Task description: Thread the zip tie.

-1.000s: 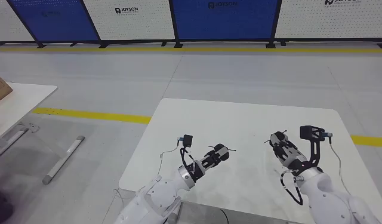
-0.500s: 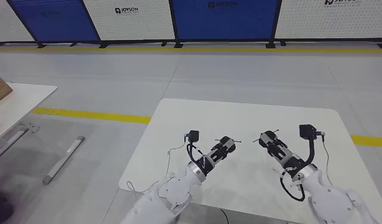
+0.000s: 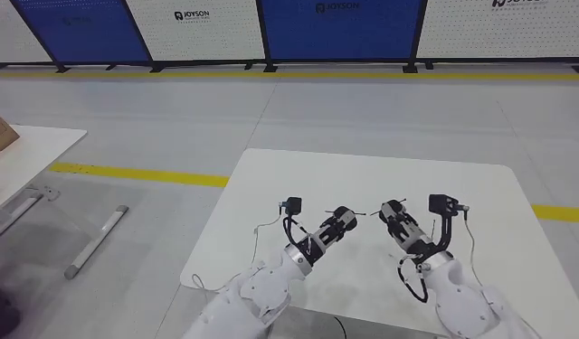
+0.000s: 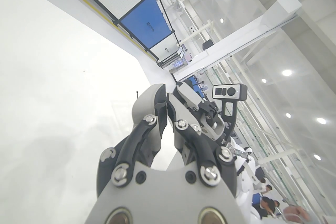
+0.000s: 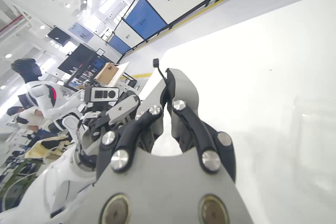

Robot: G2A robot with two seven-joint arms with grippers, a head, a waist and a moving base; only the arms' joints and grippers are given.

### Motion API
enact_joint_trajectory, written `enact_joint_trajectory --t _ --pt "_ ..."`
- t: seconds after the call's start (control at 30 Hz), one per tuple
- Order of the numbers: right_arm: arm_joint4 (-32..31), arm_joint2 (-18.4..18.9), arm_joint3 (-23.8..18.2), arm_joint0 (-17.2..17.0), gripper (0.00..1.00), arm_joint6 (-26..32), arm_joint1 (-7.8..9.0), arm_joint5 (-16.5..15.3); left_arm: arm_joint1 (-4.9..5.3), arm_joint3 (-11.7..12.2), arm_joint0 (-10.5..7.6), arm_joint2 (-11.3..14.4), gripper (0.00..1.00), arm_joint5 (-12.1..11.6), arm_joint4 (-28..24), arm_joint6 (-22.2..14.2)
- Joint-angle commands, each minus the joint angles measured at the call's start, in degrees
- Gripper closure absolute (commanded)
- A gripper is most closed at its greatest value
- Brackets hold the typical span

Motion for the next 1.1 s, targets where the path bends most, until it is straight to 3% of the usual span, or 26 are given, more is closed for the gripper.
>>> enact_joint_trajectory --t 0.0,0.2,0.6,1.07 --pt "0.25 0.04 0.0 0.07 1.0 0.11 -0.02 -0.05 0.0 0.0 0.0 0.0 1.0 0.0 0.0 0.0" --pt "0.25 0.04 0.0 0.07 1.0 0.11 -0.02 -0.05 0.0 0.0 0.0 0.0 1.0 0.0 0.0 0.0" --pt "2.29 1.4 -0.72 -1.39 1.0 0.32 -0.38 -3.1 0.0 0.0 0.0 0.0 1.0 0.0 0.0 0.0" --pt "1.38 0.57 0.51 -0.47 1.0 0.13 -1.25 -2.22 0.0 0.0 0.0 0.0 1.0 0.0 0.0 0.0"
